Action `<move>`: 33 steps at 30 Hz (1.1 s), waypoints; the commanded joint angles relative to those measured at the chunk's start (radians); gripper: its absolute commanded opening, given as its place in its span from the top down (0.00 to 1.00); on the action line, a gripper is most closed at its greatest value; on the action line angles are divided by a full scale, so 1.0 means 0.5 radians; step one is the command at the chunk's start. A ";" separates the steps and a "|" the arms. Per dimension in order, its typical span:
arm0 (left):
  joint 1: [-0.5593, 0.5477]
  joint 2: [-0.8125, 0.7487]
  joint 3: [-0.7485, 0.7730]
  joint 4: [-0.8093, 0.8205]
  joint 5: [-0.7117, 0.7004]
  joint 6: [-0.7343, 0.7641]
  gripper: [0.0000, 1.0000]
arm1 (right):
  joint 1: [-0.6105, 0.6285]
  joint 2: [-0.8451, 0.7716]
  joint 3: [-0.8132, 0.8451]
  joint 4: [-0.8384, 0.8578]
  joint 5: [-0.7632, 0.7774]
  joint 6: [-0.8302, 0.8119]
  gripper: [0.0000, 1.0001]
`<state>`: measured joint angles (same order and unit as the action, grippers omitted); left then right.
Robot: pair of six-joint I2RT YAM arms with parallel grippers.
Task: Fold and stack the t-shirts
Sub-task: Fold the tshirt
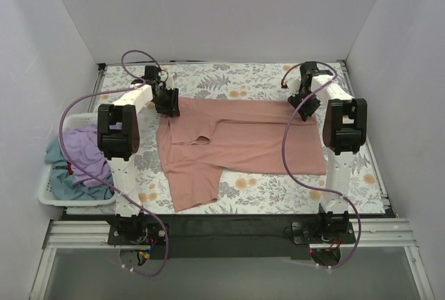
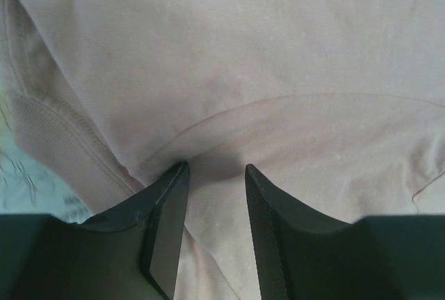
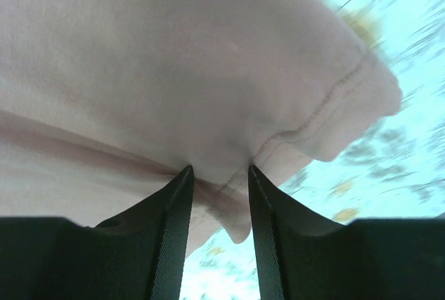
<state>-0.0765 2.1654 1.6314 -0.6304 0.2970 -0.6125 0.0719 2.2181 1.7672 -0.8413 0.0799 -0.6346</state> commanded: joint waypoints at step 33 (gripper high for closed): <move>-0.381 -1.548 -1.115 -0.408 0.550 0.915 0.27 | -0.027 -1.417 -1.604 0.121 -0.197 -0.924 0.48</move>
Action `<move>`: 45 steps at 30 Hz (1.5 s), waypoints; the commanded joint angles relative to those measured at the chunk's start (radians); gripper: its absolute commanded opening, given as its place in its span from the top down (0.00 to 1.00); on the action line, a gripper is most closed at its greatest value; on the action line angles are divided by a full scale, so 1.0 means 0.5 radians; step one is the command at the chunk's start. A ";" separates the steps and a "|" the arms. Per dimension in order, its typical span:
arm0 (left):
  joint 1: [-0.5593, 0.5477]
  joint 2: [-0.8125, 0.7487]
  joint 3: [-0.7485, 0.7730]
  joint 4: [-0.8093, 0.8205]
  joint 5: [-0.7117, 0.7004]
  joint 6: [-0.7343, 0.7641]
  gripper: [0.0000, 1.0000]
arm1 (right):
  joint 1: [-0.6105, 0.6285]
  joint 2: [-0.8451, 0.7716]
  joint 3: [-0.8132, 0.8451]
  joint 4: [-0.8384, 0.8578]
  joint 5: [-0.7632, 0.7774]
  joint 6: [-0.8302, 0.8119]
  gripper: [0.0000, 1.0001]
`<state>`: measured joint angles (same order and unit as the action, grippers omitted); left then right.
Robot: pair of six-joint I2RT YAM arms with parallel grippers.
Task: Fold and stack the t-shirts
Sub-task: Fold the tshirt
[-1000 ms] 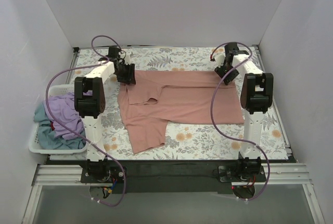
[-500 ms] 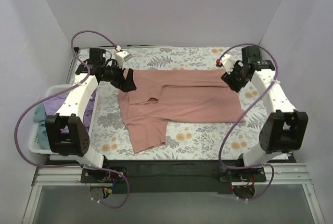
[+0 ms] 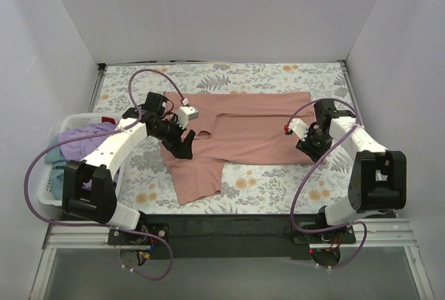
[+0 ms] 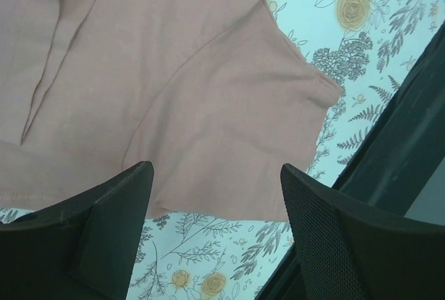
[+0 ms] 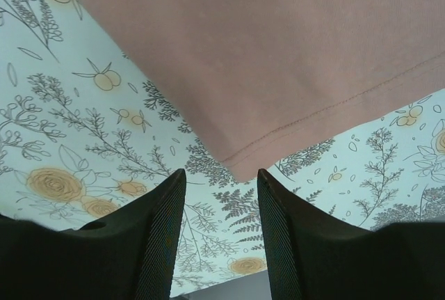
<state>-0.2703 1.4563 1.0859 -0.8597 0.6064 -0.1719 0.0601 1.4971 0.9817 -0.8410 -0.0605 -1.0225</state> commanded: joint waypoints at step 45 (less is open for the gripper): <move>-0.453 -0.069 -0.803 0.504 -1.016 0.439 0.43 | 0.018 0.236 -0.202 0.369 0.225 -0.142 0.99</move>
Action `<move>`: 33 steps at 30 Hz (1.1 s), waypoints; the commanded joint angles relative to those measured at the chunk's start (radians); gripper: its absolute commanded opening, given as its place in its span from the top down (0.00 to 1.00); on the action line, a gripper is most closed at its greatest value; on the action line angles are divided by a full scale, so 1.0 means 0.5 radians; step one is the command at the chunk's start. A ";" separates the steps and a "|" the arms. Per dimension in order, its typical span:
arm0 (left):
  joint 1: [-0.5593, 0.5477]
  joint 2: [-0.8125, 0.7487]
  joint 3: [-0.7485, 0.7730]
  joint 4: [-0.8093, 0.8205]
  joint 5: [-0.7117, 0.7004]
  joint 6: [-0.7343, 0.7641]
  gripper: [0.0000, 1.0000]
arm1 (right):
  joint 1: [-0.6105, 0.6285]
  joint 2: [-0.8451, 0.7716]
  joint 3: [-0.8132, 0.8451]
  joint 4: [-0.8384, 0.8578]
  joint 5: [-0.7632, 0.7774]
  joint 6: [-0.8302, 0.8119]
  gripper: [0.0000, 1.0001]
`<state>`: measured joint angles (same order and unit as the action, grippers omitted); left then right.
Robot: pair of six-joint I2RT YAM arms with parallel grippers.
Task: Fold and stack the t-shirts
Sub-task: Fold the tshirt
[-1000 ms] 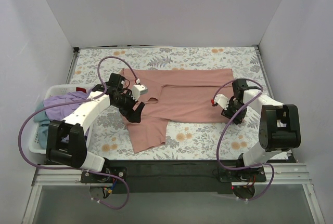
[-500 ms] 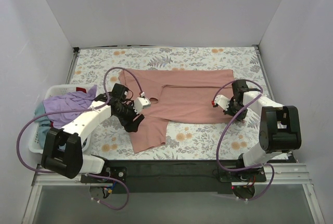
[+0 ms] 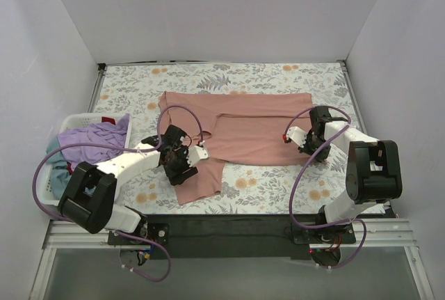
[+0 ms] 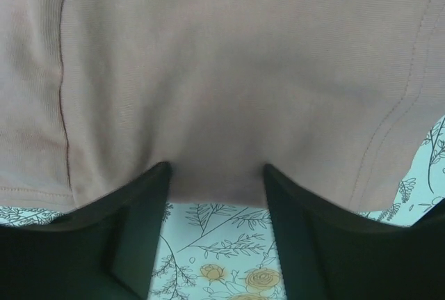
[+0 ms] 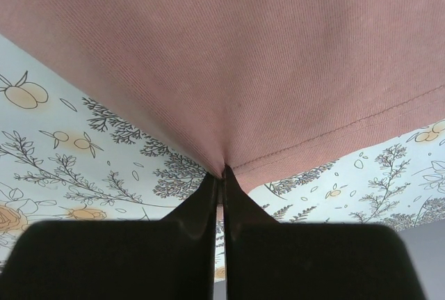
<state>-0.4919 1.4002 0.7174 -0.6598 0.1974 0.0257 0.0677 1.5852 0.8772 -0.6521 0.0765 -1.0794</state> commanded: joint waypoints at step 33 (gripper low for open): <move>0.315 0.209 1.032 -0.500 0.093 0.080 1.00 | -0.062 -0.017 0.540 -0.512 -0.193 -0.096 0.99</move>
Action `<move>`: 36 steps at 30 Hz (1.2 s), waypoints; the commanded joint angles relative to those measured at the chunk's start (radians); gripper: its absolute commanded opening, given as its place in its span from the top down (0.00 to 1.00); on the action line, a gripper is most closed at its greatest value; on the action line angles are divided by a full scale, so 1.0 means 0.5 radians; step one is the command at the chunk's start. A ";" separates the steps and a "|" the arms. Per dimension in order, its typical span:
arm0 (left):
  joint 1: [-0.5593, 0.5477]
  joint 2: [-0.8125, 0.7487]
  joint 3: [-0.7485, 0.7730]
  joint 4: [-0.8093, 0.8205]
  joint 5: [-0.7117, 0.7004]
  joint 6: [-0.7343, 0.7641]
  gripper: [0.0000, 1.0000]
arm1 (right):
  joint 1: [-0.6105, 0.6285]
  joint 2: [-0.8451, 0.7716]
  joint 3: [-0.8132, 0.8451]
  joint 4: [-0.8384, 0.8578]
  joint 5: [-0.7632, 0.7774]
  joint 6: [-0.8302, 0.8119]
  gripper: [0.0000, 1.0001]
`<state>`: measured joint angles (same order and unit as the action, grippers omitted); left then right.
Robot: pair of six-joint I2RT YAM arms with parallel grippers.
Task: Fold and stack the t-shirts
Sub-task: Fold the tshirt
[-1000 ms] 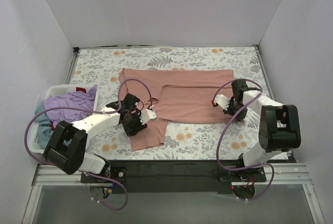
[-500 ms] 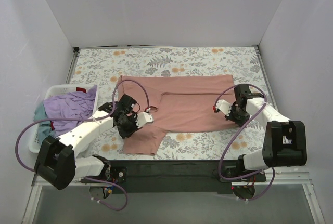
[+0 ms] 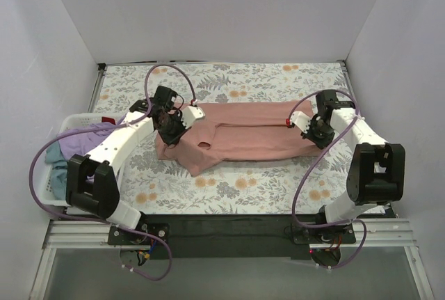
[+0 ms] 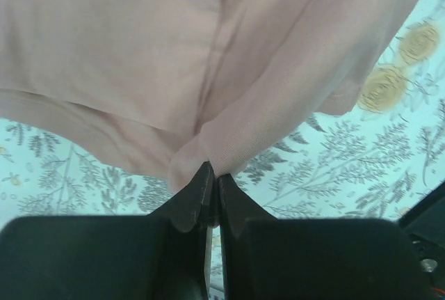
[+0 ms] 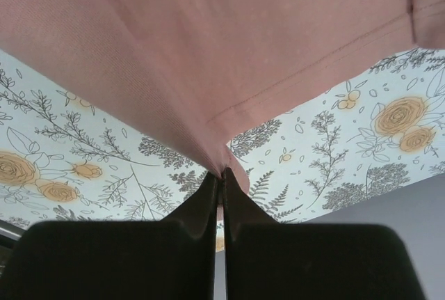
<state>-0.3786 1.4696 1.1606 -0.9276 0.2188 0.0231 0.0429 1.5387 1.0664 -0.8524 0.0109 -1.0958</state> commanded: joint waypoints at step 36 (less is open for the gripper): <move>0.352 0.733 0.747 0.168 0.106 0.261 1.00 | -0.067 0.638 0.680 -0.121 -0.040 -0.112 0.99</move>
<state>-0.2142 1.8740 1.5028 -0.8597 0.2703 0.1299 0.0154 1.8530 1.3540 -0.8753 -0.0036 -1.1046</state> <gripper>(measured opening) 0.016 0.023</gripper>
